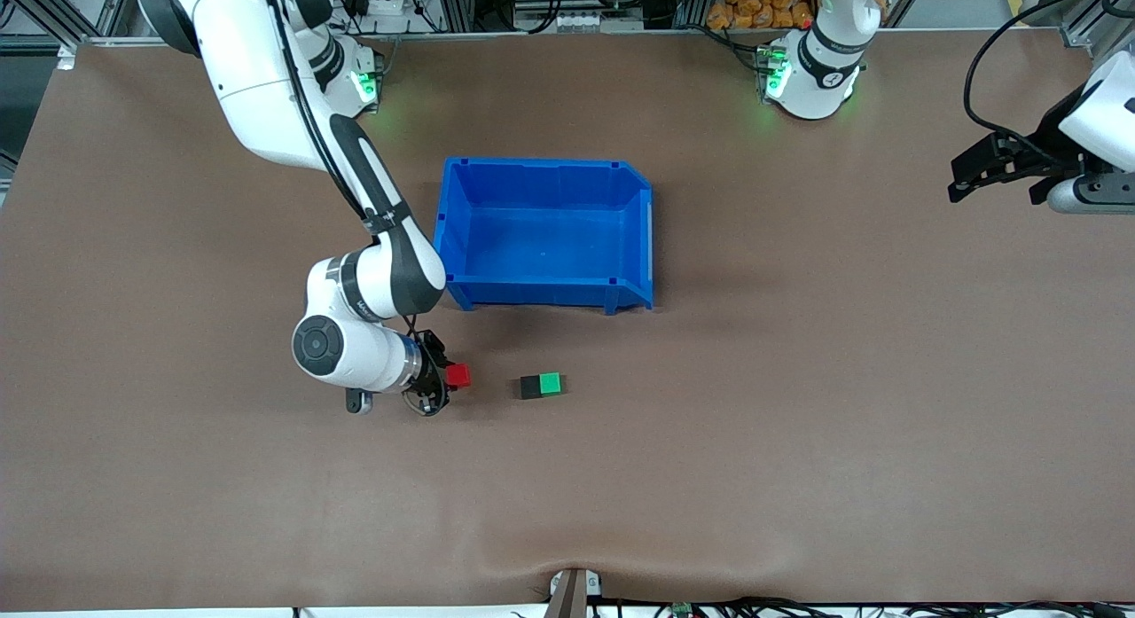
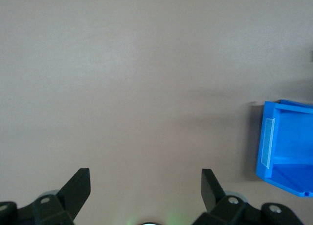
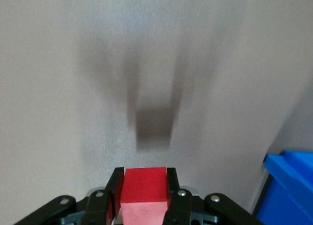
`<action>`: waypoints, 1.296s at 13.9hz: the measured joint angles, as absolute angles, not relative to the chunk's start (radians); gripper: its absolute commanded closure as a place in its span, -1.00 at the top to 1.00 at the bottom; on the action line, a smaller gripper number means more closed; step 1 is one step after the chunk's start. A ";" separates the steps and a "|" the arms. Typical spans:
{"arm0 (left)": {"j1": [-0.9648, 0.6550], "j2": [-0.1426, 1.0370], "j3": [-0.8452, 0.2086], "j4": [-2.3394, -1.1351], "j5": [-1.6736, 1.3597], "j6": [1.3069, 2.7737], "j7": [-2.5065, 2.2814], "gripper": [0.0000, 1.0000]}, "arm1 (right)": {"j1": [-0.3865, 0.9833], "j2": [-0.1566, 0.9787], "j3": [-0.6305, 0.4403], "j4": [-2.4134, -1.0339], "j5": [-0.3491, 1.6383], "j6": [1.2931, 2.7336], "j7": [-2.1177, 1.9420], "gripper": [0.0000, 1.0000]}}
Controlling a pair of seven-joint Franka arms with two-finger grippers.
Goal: Attach green and red cubes to black cube
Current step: 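Lower the red cube against the black cube's free side with the right gripper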
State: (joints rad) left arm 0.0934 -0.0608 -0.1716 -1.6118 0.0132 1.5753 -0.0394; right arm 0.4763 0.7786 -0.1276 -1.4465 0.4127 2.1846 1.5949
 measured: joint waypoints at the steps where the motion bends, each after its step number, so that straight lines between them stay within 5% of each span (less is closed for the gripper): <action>1: 0.094 -0.061 -0.170 -1.610 0.013 1.575 -0.039 1.00 | 0.478 0.782 -0.127 -1.441 0.413 2.185 1.604 -1.00; 18: 0.092 -0.061 -0.177 -1.605 0.013 1.575 -0.039 1.00 | 0.507 0.892 -0.084 -1.313 0.413 2.265 1.711 -1.00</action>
